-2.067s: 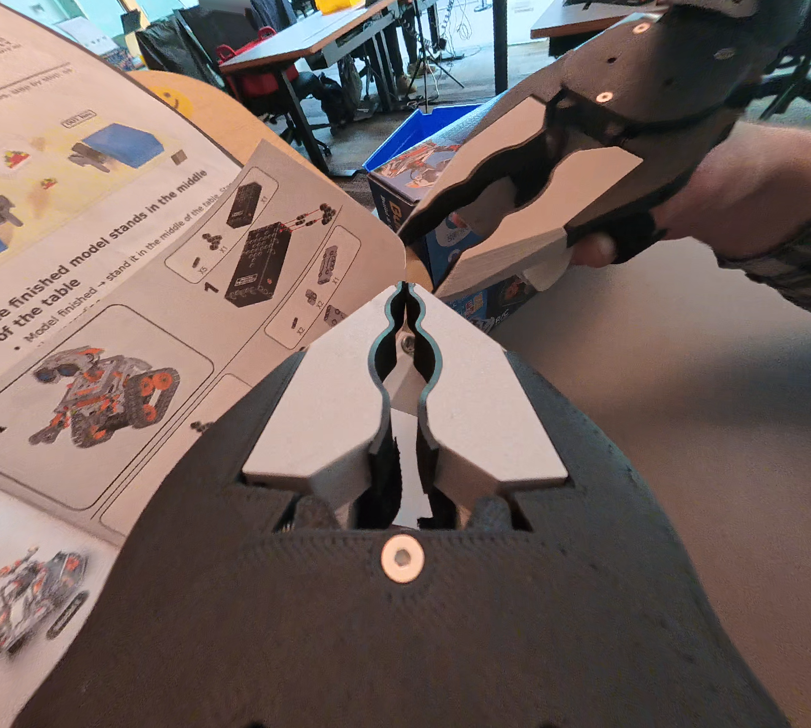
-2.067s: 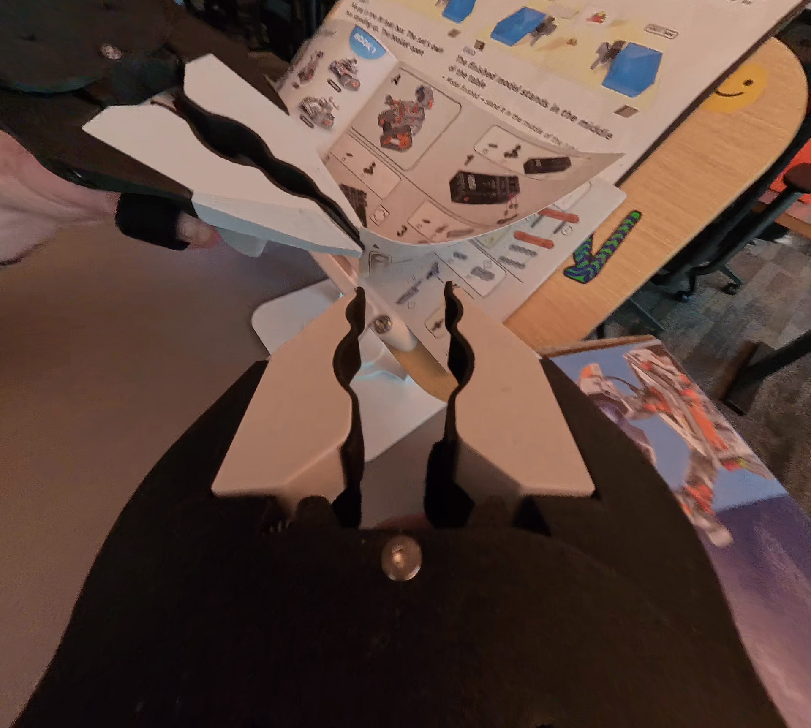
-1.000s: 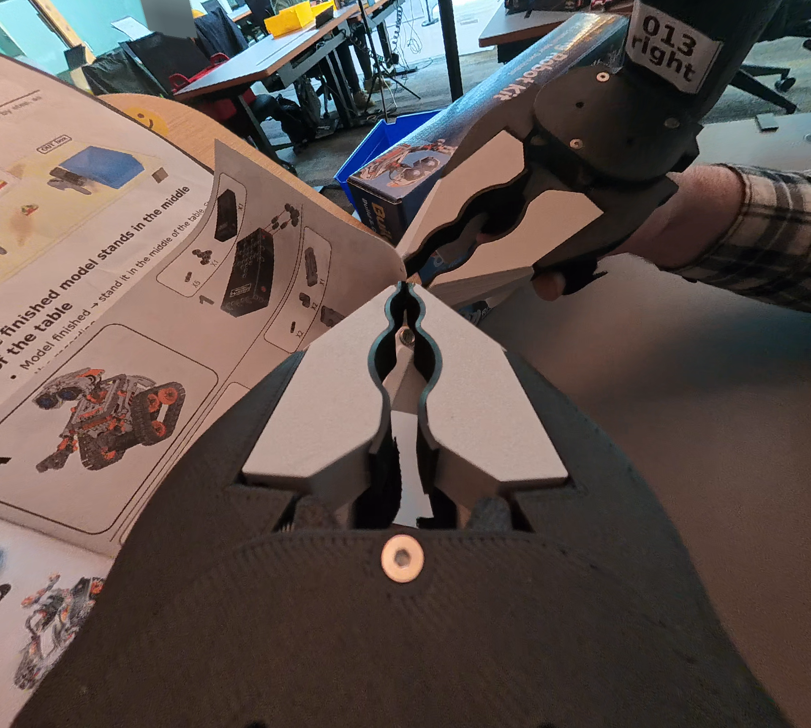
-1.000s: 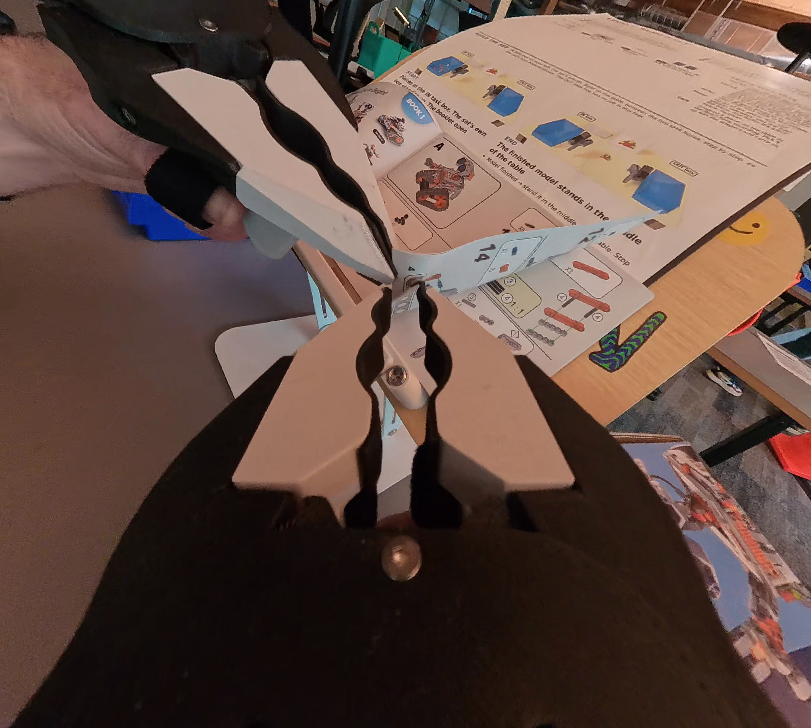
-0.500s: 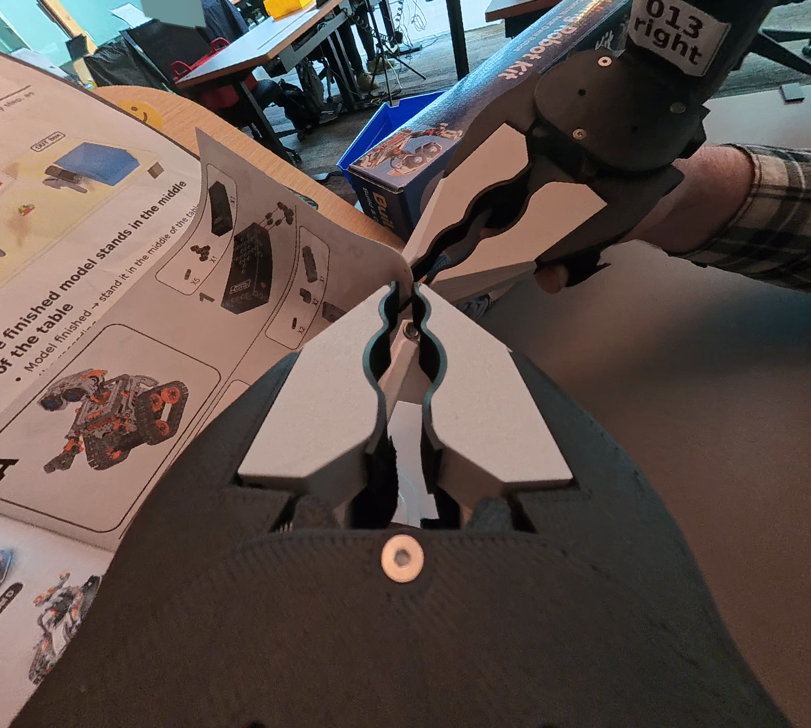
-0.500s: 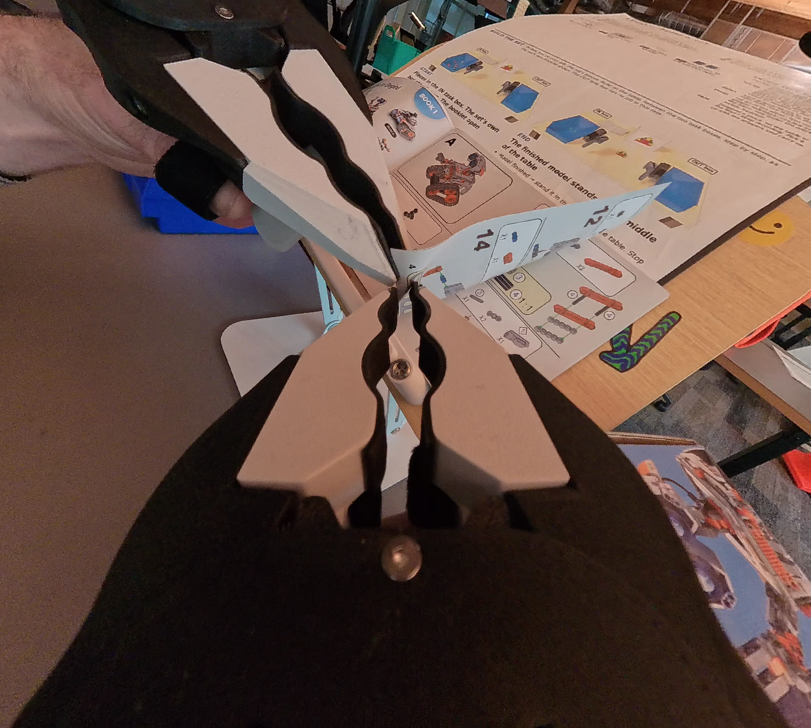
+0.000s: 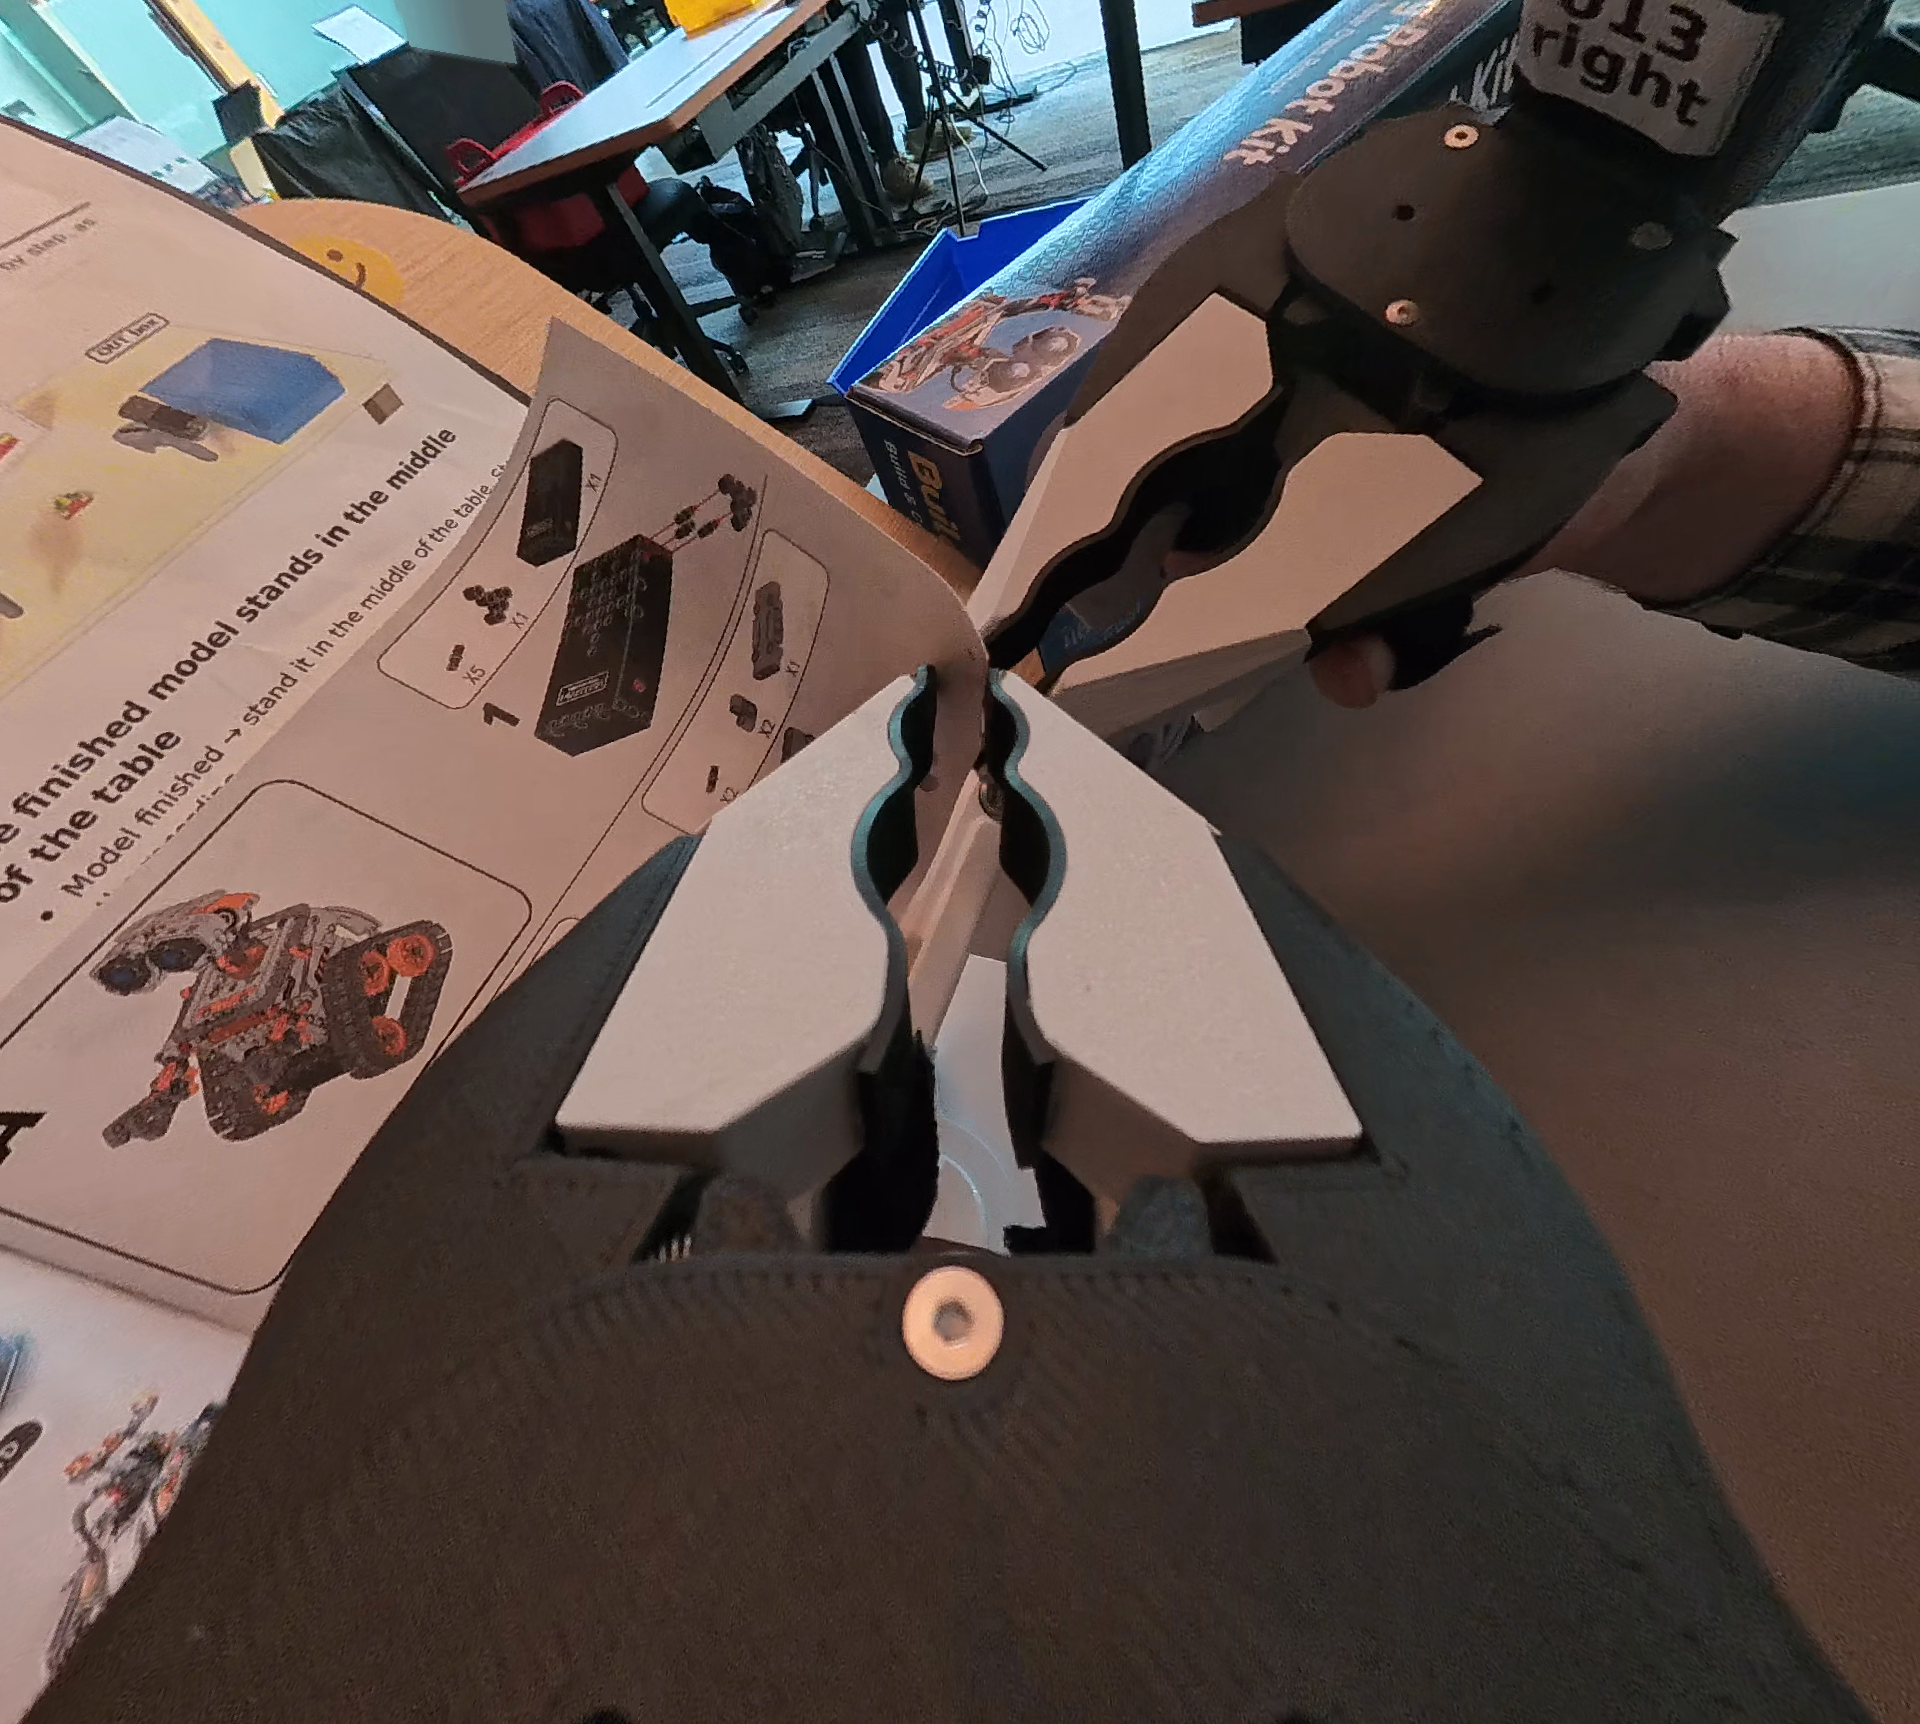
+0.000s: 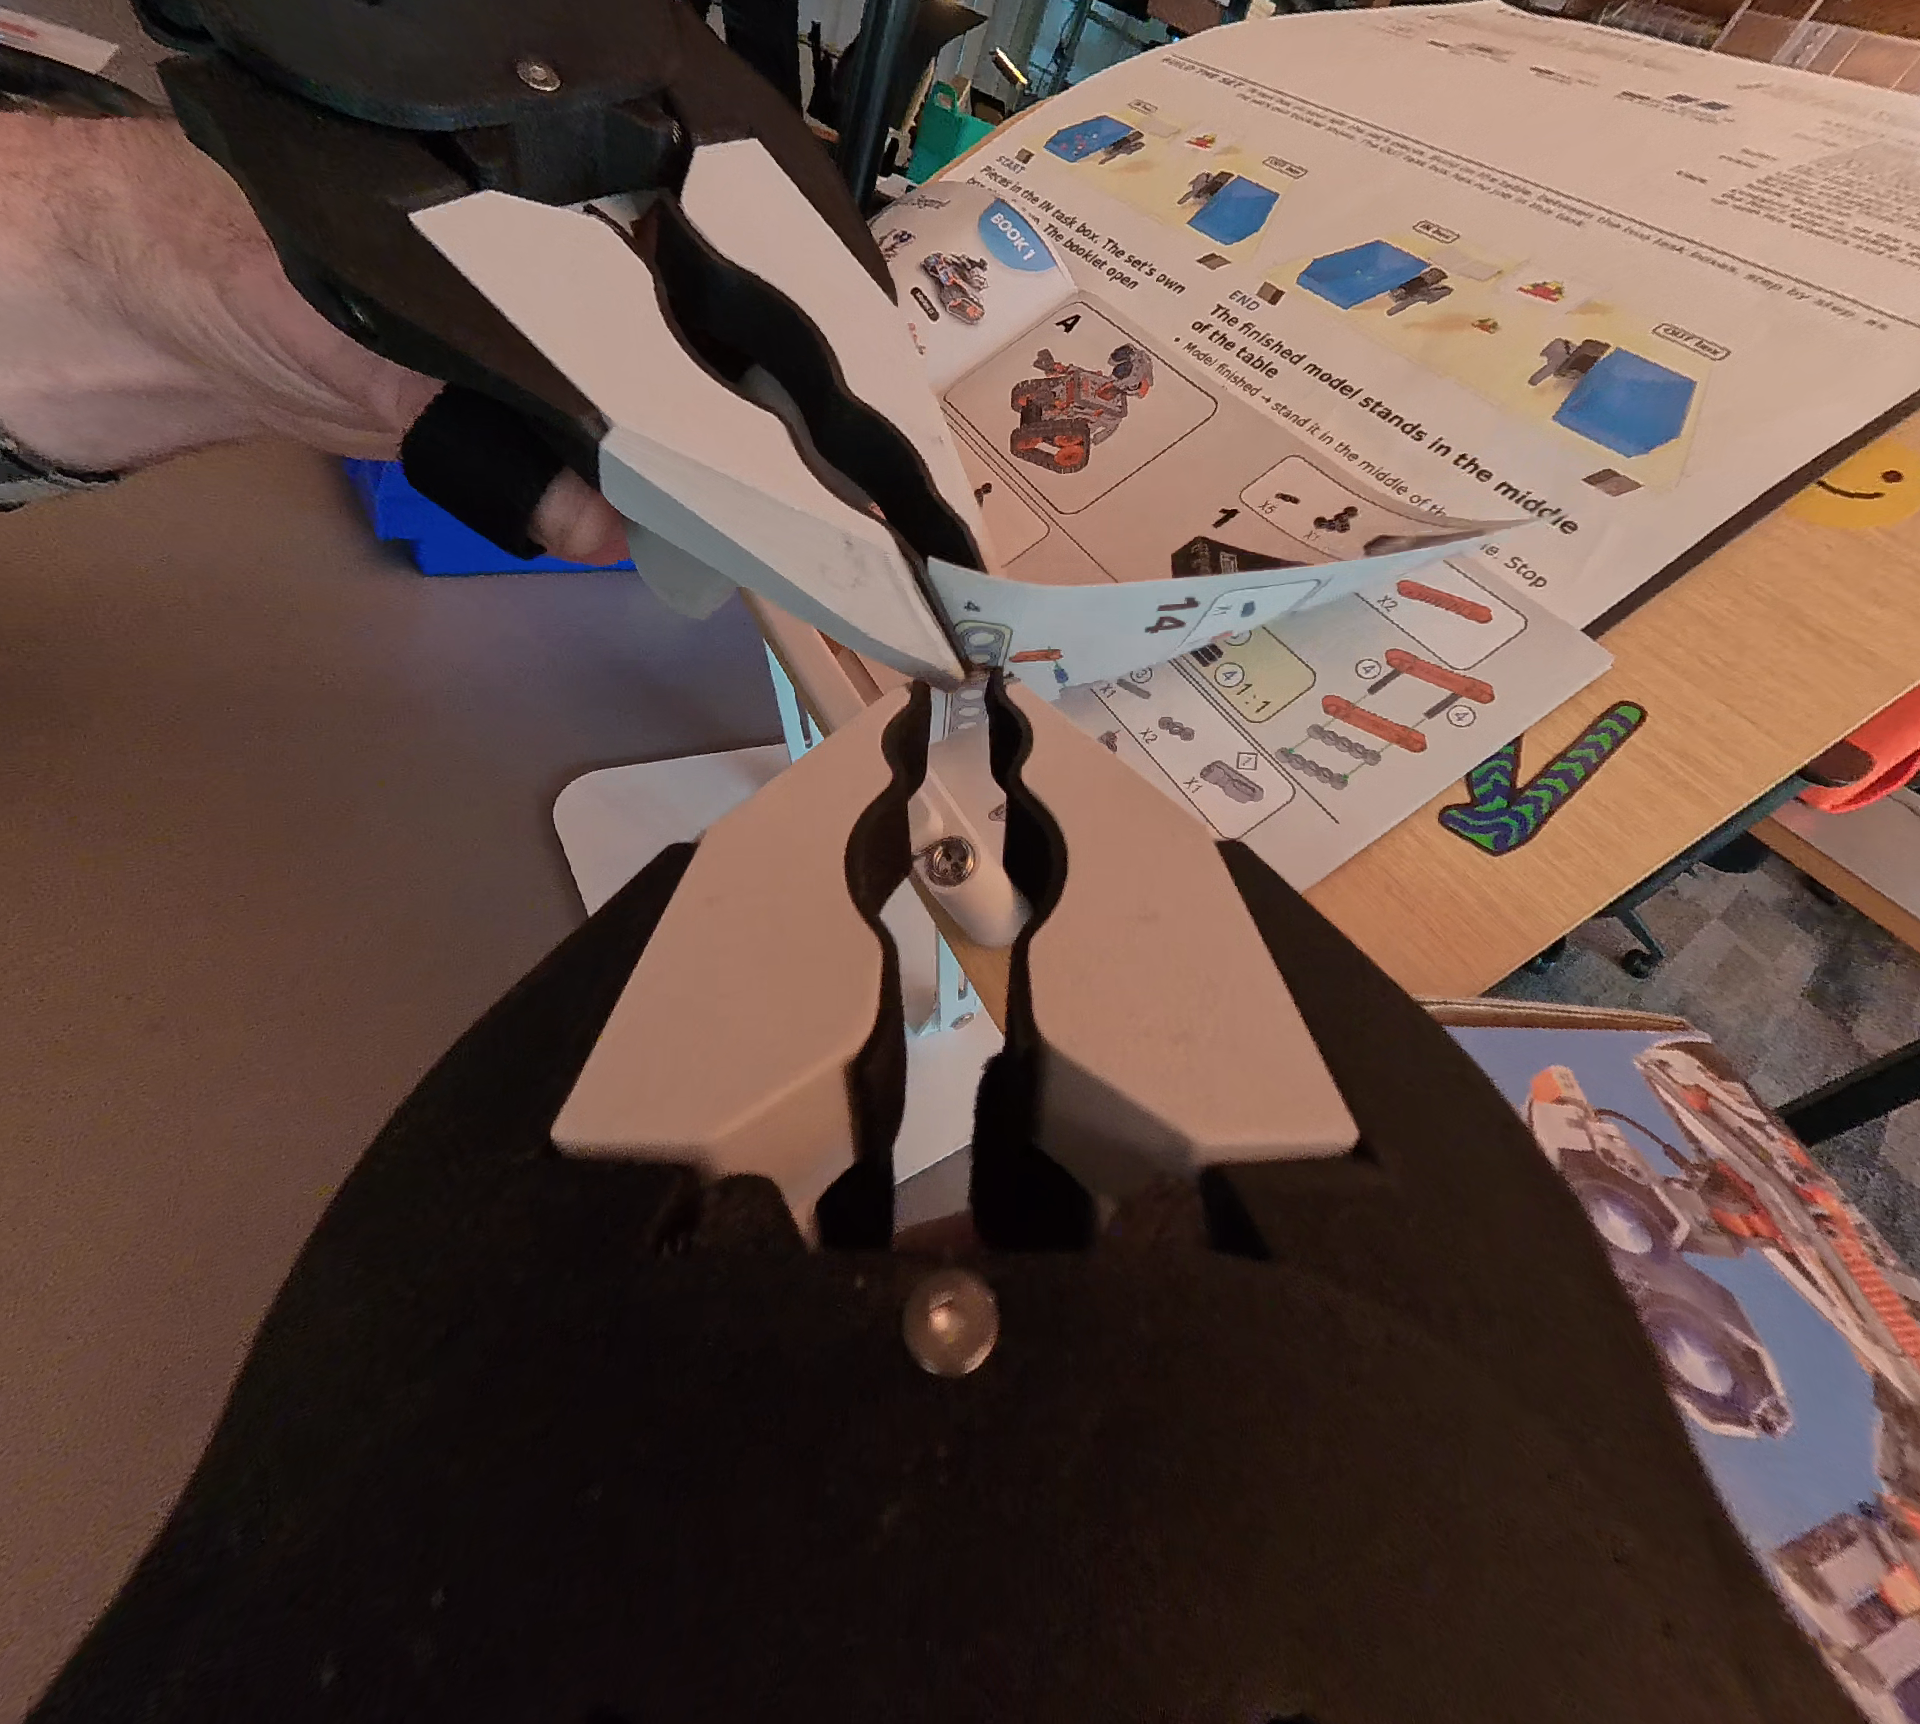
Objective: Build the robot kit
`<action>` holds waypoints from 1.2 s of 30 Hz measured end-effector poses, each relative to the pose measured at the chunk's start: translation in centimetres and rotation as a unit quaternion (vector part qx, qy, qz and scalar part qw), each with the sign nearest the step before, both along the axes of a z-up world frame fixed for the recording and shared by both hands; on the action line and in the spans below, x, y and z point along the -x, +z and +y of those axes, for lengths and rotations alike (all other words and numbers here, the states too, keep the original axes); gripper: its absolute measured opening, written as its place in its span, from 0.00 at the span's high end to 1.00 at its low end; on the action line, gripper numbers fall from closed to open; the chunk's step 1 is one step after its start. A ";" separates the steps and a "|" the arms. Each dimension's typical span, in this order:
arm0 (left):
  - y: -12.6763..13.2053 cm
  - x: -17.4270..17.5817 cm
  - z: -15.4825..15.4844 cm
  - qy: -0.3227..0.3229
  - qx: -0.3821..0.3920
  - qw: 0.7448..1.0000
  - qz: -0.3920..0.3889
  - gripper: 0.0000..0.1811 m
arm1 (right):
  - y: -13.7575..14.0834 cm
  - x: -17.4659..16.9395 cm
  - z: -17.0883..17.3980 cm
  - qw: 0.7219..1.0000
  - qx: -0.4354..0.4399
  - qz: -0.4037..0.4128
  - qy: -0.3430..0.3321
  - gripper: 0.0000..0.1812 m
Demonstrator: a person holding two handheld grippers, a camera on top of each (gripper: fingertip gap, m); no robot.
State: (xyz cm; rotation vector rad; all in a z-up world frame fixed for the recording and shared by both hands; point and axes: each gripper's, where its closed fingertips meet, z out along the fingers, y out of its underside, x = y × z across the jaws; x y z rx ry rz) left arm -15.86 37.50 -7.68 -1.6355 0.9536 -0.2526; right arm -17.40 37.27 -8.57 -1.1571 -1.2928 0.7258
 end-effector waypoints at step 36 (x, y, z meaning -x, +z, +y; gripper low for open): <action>-0.1 0.0 0.3 -0.031 0.031 0.999 -0.012 0.91 | -0.9 -0.2 1.0 0.999 -0.018 -0.019 -0.020 0.94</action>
